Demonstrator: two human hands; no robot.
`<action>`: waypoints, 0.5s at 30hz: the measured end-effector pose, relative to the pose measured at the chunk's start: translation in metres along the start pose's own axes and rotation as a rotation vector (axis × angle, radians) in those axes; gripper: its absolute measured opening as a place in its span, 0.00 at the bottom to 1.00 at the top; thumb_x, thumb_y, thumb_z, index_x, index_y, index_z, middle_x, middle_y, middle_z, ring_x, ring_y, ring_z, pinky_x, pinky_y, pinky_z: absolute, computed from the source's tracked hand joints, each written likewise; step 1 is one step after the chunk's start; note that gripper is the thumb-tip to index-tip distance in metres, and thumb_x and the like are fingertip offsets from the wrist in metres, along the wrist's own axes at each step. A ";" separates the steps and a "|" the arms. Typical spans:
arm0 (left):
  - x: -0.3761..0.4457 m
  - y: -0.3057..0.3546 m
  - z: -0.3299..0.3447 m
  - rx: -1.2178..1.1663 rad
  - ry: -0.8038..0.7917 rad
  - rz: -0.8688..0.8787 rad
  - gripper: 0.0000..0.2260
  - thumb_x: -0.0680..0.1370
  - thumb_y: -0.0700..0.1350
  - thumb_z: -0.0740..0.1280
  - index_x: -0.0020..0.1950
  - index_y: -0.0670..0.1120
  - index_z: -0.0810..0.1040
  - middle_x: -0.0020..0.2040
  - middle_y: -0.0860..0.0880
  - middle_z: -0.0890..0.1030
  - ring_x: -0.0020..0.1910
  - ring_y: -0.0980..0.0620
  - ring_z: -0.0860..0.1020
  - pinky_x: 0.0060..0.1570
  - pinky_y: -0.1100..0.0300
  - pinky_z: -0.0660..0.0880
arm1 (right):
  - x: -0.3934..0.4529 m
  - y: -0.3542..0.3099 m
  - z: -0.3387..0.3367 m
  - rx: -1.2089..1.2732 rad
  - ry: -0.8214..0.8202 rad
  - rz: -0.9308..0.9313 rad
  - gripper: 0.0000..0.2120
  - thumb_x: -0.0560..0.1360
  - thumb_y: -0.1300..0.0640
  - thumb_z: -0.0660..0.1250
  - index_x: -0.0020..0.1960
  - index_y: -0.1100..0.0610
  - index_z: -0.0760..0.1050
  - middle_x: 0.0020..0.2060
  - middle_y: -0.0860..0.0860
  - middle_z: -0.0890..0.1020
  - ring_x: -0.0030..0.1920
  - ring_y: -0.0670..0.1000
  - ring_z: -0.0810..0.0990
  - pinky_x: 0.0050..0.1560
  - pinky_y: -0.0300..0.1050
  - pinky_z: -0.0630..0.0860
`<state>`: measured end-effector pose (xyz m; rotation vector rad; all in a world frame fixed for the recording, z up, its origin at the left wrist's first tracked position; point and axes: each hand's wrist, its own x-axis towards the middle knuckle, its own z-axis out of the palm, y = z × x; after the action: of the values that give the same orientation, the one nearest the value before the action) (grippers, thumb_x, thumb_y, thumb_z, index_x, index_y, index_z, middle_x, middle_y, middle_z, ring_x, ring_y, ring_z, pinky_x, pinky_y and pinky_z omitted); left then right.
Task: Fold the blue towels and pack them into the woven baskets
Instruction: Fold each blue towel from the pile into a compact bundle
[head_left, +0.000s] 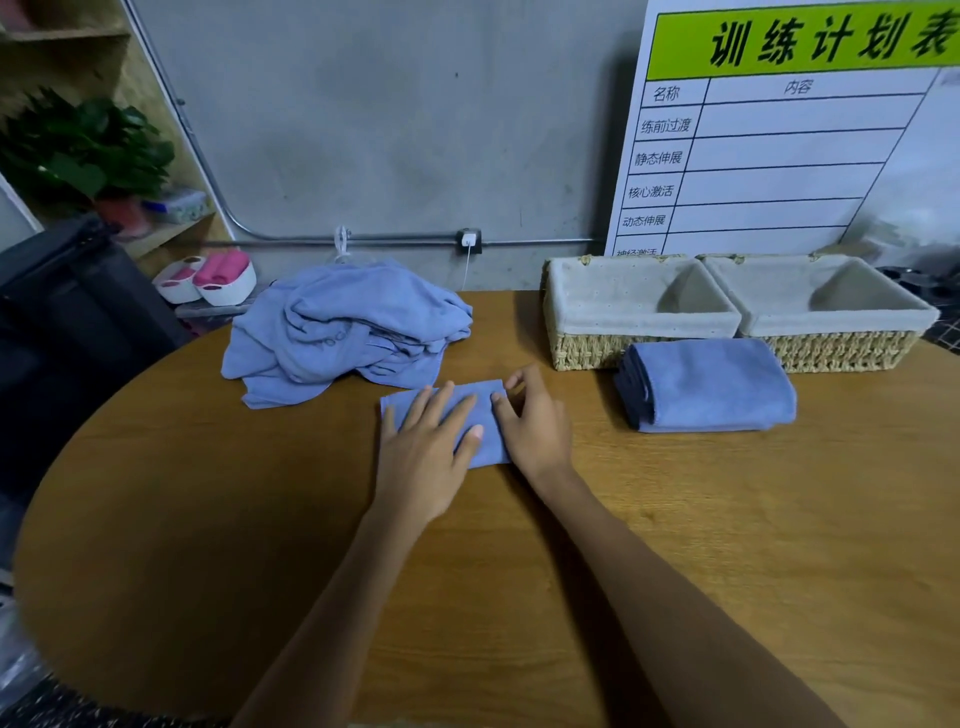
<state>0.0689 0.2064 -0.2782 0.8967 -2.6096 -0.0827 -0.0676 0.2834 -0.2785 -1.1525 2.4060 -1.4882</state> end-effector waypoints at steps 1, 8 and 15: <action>-0.001 -0.002 0.005 0.028 -0.034 -0.030 0.29 0.80 0.63 0.42 0.78 0.57 0.64 0.80 0.52 0.62 0.79 0.50 0.59 0.75 0.39 0.57 | -0.002 0.001 -0.001 0.003 -0.003 -0.014 0.06 0.79 0.54 0.66 0.50 0.53 0.69 0.37 0.47 0.79 0.36 0.52 0.77 0.34 0.46 0.67; 0.012 0.002 0.005 0.043 -0.070 -0.089 0.32 0.78 0.63 0.38 0.79 0.58 0.62 0.80 0.53 0.61 0.80 0.50 0.57 0.75 0.38 0.54 | -0.008 0.012 -0.023 -0.054 0.005 -0.011 0.03 0.80 0.57 0.66 0.48 0.53 0.73 0.32 0.43 0.74 0.29 0.41 0.71 0.28 0.38 0.58; 0.025 0.026 0.014 0.038 -0.137 -0.062 0.28 0.80 0.63 0.41 0.80 0.60 0.58 0.81 0.56 0.56 0.81 0.51 0.51 0.76 0.39 0.51 | -0.046 0.028 -0.069 0.041 0.088 -0.100 0.04 0.81 0.55 0.64 0.47 0.50 0.75 0.31 0.41 0.76 0.32 0.45 0.76 0.31 0.35 0.65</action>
<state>0.0307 0.2112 -0.2781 1.0194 -2.7178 -0.1151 -0.0799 0.3700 -0.2790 -1.2407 2.3936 -1.6436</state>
